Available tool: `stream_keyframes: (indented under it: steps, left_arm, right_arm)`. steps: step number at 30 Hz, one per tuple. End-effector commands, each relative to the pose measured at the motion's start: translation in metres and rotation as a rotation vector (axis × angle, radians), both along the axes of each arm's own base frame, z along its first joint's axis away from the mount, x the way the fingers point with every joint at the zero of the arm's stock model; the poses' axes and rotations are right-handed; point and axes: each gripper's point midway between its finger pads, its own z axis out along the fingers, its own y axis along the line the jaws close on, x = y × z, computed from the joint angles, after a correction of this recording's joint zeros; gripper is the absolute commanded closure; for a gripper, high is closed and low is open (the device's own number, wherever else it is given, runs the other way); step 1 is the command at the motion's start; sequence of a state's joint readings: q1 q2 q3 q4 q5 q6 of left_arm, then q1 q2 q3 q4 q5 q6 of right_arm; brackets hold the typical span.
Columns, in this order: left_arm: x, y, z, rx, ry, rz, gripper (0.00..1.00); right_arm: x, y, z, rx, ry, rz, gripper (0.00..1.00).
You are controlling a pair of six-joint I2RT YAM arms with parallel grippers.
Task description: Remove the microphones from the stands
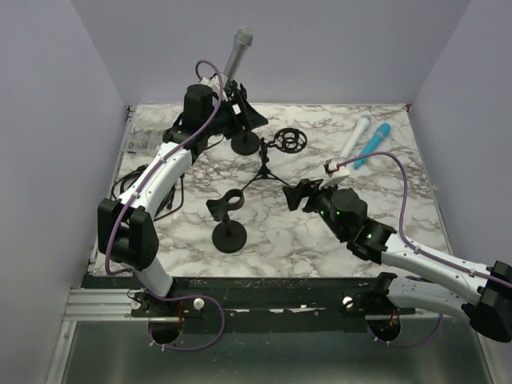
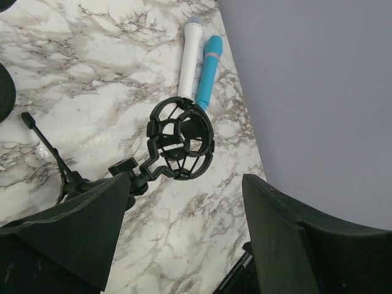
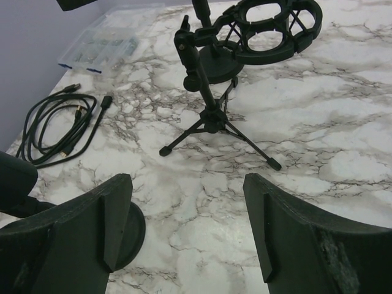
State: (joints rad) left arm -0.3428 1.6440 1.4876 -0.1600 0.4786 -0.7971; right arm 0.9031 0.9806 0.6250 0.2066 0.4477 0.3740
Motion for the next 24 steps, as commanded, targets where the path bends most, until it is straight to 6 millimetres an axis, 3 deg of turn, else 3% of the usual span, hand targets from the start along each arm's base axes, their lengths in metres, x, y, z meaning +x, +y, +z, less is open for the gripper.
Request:
stream_keyframes:
  steps: [1,9,12,16,24]
  left_arm:
    - [-0.012,0.011,0.009,0.071,-0.084,0.006,0.19]
    - [-0.054,0.043,0.029,0.229,-0.222,0.001,0.09]
    - [-0.072,0.060,0.036,0.275,-0.263,0.013,0.07]
    - [-0.097,0.083,0.042,0.313,-0.321,0.035,0.05]
    - [-0.123,0.121,0.046,0.421,-0.434,0.119,0.01]
  right_arm:
    - [0.008,0.000,-0.014,-0.044,0.027,-0.027,0.17]
    - [0.060,0.014,-0.069,-0.099,0.197,0.023,0.13]
    - [0.069,0.027,-0.095,-0.166,0.194,0.079,0.17]
    - [0.087,0.031,-0.120,-0.226,0.183,0.089,0.20]
    - [0.122,0.020,-0.156,-0.385,0.180,0.034,0.20]
